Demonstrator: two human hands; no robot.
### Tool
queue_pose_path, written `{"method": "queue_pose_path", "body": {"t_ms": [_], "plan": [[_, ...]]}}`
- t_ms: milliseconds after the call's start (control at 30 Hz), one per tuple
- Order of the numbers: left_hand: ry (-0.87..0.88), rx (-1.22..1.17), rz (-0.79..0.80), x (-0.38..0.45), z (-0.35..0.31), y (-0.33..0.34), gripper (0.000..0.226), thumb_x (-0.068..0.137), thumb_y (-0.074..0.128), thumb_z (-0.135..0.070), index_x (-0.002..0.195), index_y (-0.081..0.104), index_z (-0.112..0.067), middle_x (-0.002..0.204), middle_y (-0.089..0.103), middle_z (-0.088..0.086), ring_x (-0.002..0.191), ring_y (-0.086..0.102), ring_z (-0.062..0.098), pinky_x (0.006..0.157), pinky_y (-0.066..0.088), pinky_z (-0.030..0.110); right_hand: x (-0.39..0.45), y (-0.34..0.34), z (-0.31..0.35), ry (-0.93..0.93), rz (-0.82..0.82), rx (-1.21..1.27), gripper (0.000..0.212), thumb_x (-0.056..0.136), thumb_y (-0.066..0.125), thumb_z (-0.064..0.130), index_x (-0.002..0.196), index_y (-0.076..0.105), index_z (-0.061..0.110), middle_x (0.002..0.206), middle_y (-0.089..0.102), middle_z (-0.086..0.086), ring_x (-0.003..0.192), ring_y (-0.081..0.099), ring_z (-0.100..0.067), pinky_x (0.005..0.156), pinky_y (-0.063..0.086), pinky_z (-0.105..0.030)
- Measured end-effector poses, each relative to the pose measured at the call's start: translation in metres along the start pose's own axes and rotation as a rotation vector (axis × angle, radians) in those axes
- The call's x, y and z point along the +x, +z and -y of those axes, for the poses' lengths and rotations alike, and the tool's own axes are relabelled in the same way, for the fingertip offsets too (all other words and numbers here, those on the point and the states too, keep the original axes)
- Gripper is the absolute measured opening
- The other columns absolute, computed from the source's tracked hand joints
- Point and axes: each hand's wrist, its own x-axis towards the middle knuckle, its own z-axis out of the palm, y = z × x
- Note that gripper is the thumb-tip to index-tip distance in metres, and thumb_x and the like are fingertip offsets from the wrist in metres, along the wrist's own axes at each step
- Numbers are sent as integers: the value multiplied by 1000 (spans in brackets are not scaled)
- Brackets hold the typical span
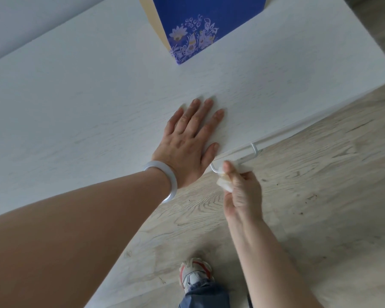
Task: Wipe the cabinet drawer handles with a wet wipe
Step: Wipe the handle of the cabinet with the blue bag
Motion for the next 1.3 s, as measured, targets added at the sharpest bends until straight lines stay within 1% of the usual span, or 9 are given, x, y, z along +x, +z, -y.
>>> {"method": "queue_pose_path", "body": {"t_ms": [100,233,367,500,600,800,900,1167,1300], "plan": [[-1,2,-5,0,0,1,61,100,23,-47,156,16,-22,163,12,4,151,6,24,121,11,47,11,-2,17,-88,-75,77,18,80,70,0,79,58,13,71,64,2,64,61,-7,55,49,-17],[-3,6,-6,-1,1,1,61,100,23,-47,156,16,-22,163,11,4,151,5,24,122,10,46,-14,12,-17,15,-50,-107,18,81,72,2,83,56,10,79,60,-2,72,58,-12,64,50,-20],[-2,0,-6,0,-1,1,61,100,22,-47,156,16,-23,163,11,4,151,5,24,122,9,46,-12,11,-11,57,-82,-71,13,79,74,5,84,63,9,77,66,-1,73,62,-13,66,49,-20],[-5,-4,2,-1,1,0,61,100,23,-47,156,15,-23,163,11,4,151,5,24,122,10,46,-11,15,-14,97,26,-56,12,81,72,8,93,71,11,88,74,1,85,69,-13,75,50,-21],[-5,-3,-2,-1,0,1,61,100,23,-46,156,16,-23,163,11,4,151,6,24,121,11,47,-11,20,-19,149,30,-20,18,83,71,8,100,71,11,99,75,-3,92,70,-14,74,52,-20],[1,5,-9,-1,1,1,60,101,24,-46,156,17,-22,163,12,4,151,6,24,121,11,47,6,-8,6,351,290,-45,28,75,73,3,103,67,8,87,70,-1,78,64,-9,67,50,-17],[10,7,-15,-1,0,1,60,101,25,-46,156,17,-21,163,12,5,151,7,25,121,11,47,14,-15,17,370,340,-163,24,75,72,1,98,67,6,84,69,-2,77,63,-10,74,49,-19],[8,10,-11,0,1,1,61,101,26,-46,156,18,-21,163,12,5,151,7,24,122,10,46,23,-8,22,406,491,-205,16,81,66,-5,93,64,5,74,65,0,64,61,-6,57,48,-15],[6,22,-7,-1,0,1,61,101,25,-46,156,17,-21,163,12,5,151,6,24,122,10,46,37,-20,48,411,510,-308,27,77,70,-5,102,61,-2,76,62,-3,59,59,-7,46,46,-14]]}}
